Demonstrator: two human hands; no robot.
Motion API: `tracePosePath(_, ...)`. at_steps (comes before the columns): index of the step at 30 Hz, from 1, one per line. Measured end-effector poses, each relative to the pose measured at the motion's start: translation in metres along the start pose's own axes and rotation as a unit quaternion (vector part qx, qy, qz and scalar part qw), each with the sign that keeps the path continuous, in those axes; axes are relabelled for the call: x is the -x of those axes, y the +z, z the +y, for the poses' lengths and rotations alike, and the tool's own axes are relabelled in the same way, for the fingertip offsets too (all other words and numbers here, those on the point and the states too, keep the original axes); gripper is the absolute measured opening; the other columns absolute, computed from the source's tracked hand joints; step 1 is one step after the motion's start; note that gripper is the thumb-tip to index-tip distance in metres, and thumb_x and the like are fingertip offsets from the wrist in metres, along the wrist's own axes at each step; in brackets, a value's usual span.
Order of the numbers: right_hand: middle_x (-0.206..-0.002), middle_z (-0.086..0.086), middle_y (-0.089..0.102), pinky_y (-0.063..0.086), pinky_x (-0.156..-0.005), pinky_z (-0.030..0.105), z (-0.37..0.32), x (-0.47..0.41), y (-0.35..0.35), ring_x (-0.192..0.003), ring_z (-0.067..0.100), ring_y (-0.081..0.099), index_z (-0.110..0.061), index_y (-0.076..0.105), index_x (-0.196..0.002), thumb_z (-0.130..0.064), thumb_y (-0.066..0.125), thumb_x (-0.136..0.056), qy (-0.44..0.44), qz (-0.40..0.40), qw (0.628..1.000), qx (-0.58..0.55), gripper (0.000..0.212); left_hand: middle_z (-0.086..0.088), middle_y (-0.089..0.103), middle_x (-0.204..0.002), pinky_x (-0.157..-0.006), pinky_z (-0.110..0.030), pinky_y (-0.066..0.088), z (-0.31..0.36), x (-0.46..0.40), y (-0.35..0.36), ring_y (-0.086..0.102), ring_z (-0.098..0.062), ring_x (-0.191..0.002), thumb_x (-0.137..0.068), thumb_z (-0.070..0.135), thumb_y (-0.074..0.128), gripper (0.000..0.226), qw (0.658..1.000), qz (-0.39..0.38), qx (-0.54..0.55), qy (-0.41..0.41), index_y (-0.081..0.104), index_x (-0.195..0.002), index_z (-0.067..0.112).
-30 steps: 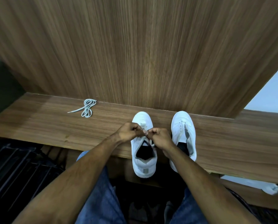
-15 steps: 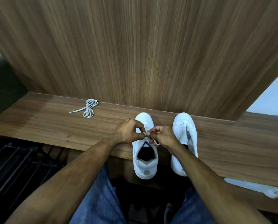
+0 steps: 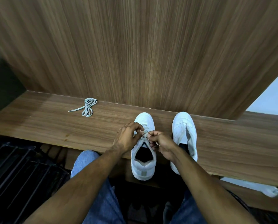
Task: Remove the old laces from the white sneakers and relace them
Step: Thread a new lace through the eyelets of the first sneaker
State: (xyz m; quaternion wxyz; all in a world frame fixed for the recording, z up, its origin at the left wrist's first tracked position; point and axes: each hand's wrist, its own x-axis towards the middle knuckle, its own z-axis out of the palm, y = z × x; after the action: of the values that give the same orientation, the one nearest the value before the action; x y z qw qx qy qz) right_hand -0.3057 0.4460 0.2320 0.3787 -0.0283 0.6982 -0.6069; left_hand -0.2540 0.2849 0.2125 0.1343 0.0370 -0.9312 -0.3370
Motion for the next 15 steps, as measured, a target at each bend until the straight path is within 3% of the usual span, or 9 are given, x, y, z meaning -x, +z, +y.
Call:
tracePosePath(5,-0.063,-0.003,0.048,0.037,-0.057,0.02,-0.003,-0.002,-0.001,-0.059,0.008,0.043,-0.019,0.055,-0.079,-0.011,0.052,-0.095,0.045,0.005,0.998,-0.038,0.019,0.003,0.065,-0.093,-0.084,-0.039,0.046,0.005,0.004,0.003,0.057,-0.02,-0.096,-0.088,0.018,0.061,0.013,1.0,0.003,-0.025,0.009,0.072,-0.095,0.018)
tracePosePath(9,-0.06,-0.006,0.046,0.034,-0.057,0.021,-0.003,-0.002,0.003,-0.056,0.007,0.042,-0.02,0.055,-0.08,-0.012,0.05,-0.095,0.044,0.02,0.998,-0.046,0.018,0.004,0.064,-0.092,-0.085,-0.038,0.043,0.01,0.008,-0.006,0.055,-0.019,-0.096,-0.082,0.045,0.047,0.038,0.998,-0.036,-0.05,0.024,0.072,-0.097,0.021)
tracePosePath(13,-0.061,-0.003,0.046,0.032,-0.056,0.022,-0.004,0.002,0.008,-0.055,0.008,0.039,-0.019,0.055,-0.078,-0.01,0.048,-0.095,0.037,0.033,0.998,-0.03,0.021,0.007,0.064,-0.095,-0.087,-0.033,0.035,0.025,0.001,-0.01,0.053,-0.017,-0.1,-0.087,0.041,0.06,0.019,0.985,-0.045,-0.168,0.011,0.07,-0.087,0.025)
tracePosePath(15,-0.061,-0.002,0.046,0.032,-0.054,0.021,-0.005,0.004,0.008,-0.054,0.009,0.04,-0.018,0.056,-0.079,-0.008,0.047,-0.094,0.029,0.037,0.999,-0.02,0.021,0.007,0.067,-0.088,-0.085,-0.033,0.038,0.034,-0.006,-0.014,0.058,-0.017,-0.094,-0.081,0.045,0.064,0.022,0.984,-0.061,-0.158,-0.049,0.067,-0.075,0.024)
